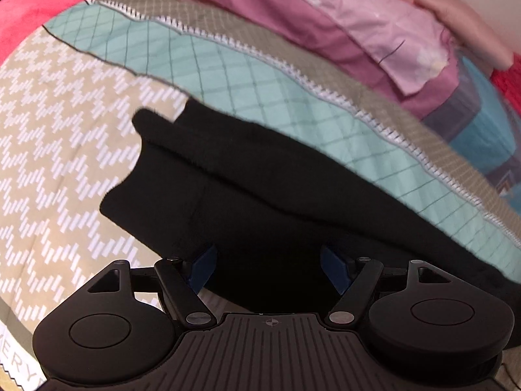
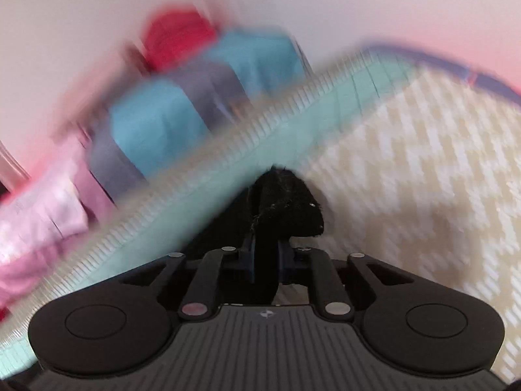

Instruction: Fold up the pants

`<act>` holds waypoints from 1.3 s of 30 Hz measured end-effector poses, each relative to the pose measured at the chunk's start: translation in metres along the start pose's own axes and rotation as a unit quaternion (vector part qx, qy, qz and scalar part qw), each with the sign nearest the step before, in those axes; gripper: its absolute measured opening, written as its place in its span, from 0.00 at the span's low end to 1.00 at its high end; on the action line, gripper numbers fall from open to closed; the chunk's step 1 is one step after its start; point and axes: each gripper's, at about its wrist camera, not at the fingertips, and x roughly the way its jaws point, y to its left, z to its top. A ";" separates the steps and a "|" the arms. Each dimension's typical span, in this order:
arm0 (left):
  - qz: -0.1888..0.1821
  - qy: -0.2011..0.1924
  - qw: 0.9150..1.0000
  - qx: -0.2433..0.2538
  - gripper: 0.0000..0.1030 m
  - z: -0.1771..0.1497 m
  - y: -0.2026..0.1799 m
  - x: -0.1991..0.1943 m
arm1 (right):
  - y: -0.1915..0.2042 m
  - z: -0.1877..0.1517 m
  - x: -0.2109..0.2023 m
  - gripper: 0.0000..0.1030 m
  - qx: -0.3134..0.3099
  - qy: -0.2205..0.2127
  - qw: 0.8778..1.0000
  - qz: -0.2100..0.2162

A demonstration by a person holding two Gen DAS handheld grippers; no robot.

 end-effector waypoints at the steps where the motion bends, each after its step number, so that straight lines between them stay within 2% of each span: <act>1: 0.004 0.005 1.000 -0.001 1.00 -0.001 0.001 0.006 | -0.007 0.000 0.002 0.31 0.019 0.005 1.000 -0.006; 2: 0.008 0.005 1.000 -0.001 1.00 -0.002 0.001 0.010 | -0.010 0.001 -0.007 0.41 0.030 -0.018 0.999 -0.011; 4: 0.008 -0.001 1.000 -0.003 1.00 -0.003 0.001 0.009 | 0.001 -0.004 -0.033 0.53 -0.002 -0.080 0.995 -0.061; 5: 0.004 -0.006 1.000 -0.001 1.00 -0.004 0.001 0.007 | 0.012 -0.009 -0.046 0.55 -0.032 -0.106 0.992 -0.063; 7: -0.001 -0.012 1.000 0.006 1.00 -0.007 0.001 0.002 | 0.047 -0.024 -0.061 0.56 -0.118 -0.101 0.988 0.012; 8: -0.001 -0.014 1.000 0.007 1.00 -0.009 0.003 -0.002 | 0.075 -0.037 -0.067 0.59 -0.181 -0.083 0.978 0.065; 9: -0.003 -0.015 1.000 0.004 1.00 -0.011 0.005 -0.004 | 0.102 -0.052 -0.073 0.61 -0.241 -0.068 0.962 0.113; 10: -0.007 -0.015 1.000 -0.002 1.00 -0.013 0.008 -0.007 | 0.132 -0.070 -0.081 0.65 -0.301 -0.054 0.937 0.167; 12: -0.014 -0.018 1.000 -0.014 1.00 -0.018 0.015 -0.015 | 0.189 -0.106 -0.094 0.74 -0.392 -0.029 0.881 0.264; 13: -0.015 -0.019 1.000 -0.019 1.00 -0.021 0.017 -0.020 | 0.216 -0.124 -0.099 0.74 -0.422 -0.016 0.854 0.306; 15: -0.014 -0.021 0.999 -0.023 1.00 -0.029 0.025 -0.028 | 0.276 -0.163 -0.102 0.74 -0.473 0.020 0.799 0.372; 16: -0.012 -0.022 0.999 -0.024 1.00 -0.033 0.029 -0.032 | 0.301 -0.180 -0.103 0.74 -0.491 0.034 0.777 0.392; 17: -0.011 -0.023 0.999 -0.024 1.00 -0.038 0.033 -0.036 | 0.329 -0.200 -0.106 0.74 -0.512 0.042 0.750 0.415; 19: -0.003 -0.026 0.999 -0.026 1.00 -0.049 0.044 -0.043 | 0.374 -0.238 -0.110 0.74 -0.554 0.042 0.700 0.449; 20: -0.001 -0.026 0.999 -0.028 1.00 -0.054 0.050 -0.046 | 0.396 -0.258 -0.112 0.74 -0.574 0.040 0.679 0.456; 23: 0.006 -0.027 0.999 -0.046 1.00 -0.071 0.069 -0.053 | 0.445 -0.307 -0.102 0.72 -0.622 0.047 0.628 0.465; 25: 0.009 -0.026 0.998 -0.061 1.00 -0.079 0.080 -0.056 | 0.466 -0.332 -0.081 0.64 -0.651 0.043 0.605 0.456; 26: 0.010 -0.026 0.997 -0.069 1.00 -0.083 0.086 -0.058 | 0.473 -0.340 -0.067 0.44 -0.665 0.039 0.597 0.447; 27: 0.009 -0.024 0.997 -0.075 1.00 -0.086 0.092 -0.058 | 0.477 -0.350 -0.062 0.13 -0.679 0.033 0.594 0.431; 28: 0.009 -0.022 0.996 -0.081 1.00 -0.088 0.097 -0.059 | 0.475 -0.349 -0.063 0.11 -0.678 0.043 0.593 0.431; 29: 0.007 -0.022 0.996 -0.086 1.00 -0.090 0.102 -0.060 | 0.479 -0.338 -0.066 0.11 -0.648 0.062 0.606 0.457; 30: 0.002 -0.025 0.996 -0.090 1.00 -0.091 0.106 -0.062 | 0.481 -0.316 -0.070 0.11 -0.592 0.108 0.620 0.503; 31: -0.002 -0.030 0.995 -0.093 1.00 -0.092 0.110 -0.063 | 0.483 -0.294 -0.067 0.10 -0.523 0.167 0.628 0.551; 32: -0.003 -0.032 0.995 -0.096 1.00 -0.093 0.113 -0.063 | 0.487 -0.283 -0.057 0.11 -0.485 0.208 0.632 0.567; 33: -0.002 -0.033 0.995 -0.097 1.00 -0.092 0.115 -0.062 | 0.493 -0.285 -0.045 0.12 -0.501 0.214 0.647 0.534; 35: 0.001 -0.031 0.995 -0.092 1.00 -0.086 0.114 -0.059 | 0.503 -0.296 -0.024 0.17 -0.546 0.184 0.693 0.433; 36: 0.003 -0.032 0.995 -0.089 1.00 -0.080 0.111 -0.059 | 0.502 -0.292 -0.018 0.24 -0.534 0.184 0.706 0.428; 37: 0.001 -0.038 0.996 -0.084 1.00 -0.075 0.107 -0.060 | 0.498 -0.283 -0.018 0.27 -0.505 0.189 0.716 0.443; 39: -0.009 -0.054 0.997 -0.061 1.00 -0.061 0.094 -0.064 | 0.483 -0.263 -0.029 0.61 -0.456 0.184 0.735 0.468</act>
